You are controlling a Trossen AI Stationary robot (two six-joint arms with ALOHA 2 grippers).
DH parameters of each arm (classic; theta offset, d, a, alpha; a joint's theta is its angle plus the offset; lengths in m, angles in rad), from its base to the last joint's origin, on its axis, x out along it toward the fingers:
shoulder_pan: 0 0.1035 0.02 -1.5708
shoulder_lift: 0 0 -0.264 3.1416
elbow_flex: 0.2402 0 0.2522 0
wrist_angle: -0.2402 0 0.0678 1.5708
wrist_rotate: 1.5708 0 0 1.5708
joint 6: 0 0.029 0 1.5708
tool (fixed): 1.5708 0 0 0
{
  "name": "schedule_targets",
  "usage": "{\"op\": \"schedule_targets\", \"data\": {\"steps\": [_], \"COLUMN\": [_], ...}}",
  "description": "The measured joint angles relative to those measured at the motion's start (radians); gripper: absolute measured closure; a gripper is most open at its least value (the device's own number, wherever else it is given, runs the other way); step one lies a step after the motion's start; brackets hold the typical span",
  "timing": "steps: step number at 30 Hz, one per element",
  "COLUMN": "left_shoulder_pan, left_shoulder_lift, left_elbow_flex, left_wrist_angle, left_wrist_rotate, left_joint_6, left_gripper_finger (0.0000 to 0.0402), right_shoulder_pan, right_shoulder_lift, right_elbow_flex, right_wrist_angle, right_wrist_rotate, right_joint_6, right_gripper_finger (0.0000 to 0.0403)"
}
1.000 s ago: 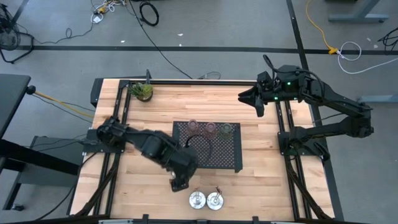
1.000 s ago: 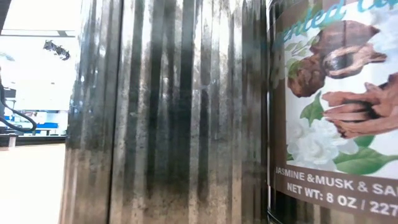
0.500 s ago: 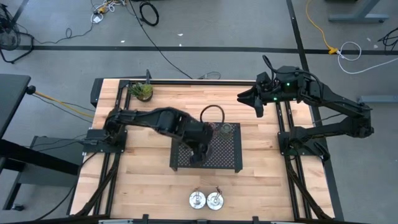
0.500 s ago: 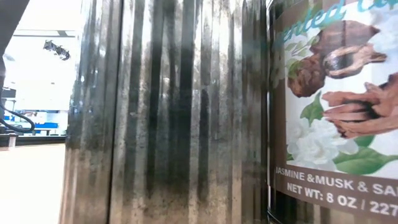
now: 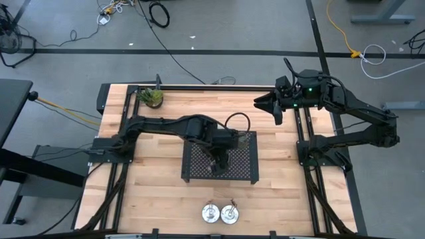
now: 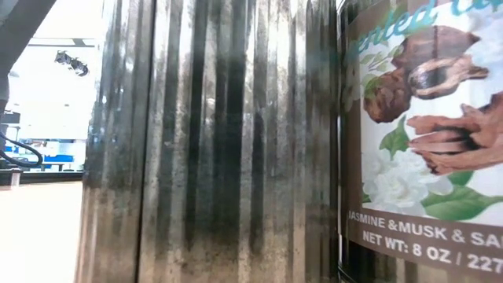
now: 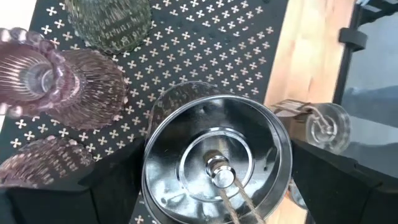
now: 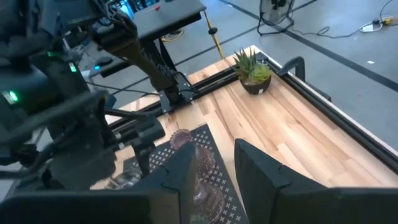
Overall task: Pick & Place candle stick holders
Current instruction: Put the left silver scented candle on the shelf
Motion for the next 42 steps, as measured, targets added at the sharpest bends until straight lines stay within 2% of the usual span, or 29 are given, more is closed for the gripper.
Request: {"op": "schedule_targets", "data": {"steps": [11,16,18,22,27,33,38,42], "left_shoulder_pan": [0.005,0.005,0.006,0.007,0.007,0.007,0.007,0.007], "left_shoulder_lift": [0.01,0.01,0.01,0.01,0.01,0.01,0.01,0.01], "left_elbow_flex": [0.0,0.0,0.0,0.0,0.0,0.0,0.0,0.001], "left_wrist_angle": [0.023,0.044,0.046,0.046,0.047,0.047,0.047,0.05], "left_wrist_rotate": [0.01,-0.039,-0.045,-0.043,-0.04,-0.04,-0.034,0.009], "left_joint_6": [0.0,0.0,-0.001,-0.003,-0.004,-0.016,-0.018,-0.019], "left_gripper_finger": [0.0038,0.0015,0.0024,0.0036,0.0011,0.0024,0.001,0.0007], "right_shoulder_pan": [0.0,0.0,0.0,0.0,0.0,0.0,0.0,0.0], "right_shoulder_lift": [-0.002,-0.002,-0.002,-0.002,-0.002,-0.002,-0.002,-0.002], "right_elbow_flex": [0.0,0.0,0.0,0.0,0.0,0.0,0.0,0.0], "right_wrist_angle": [0.0,0.0,-0.001,-0.005,-0.005,-0.007,-0.021,-0.022], "right_wrist_rotate": [0.0,0.0,0.0,0.0,0.0,0.0,0.0,0.0], "right_joint_6": [-0.023,-0.026,-0.026,-0.026,-0.026,-0.026,-0.026,-0.026], "right_gripper_finger": [0.0291,0.0291,0.0291,0.0291,0.0291,0.0291,0.0291,0.0291]}}
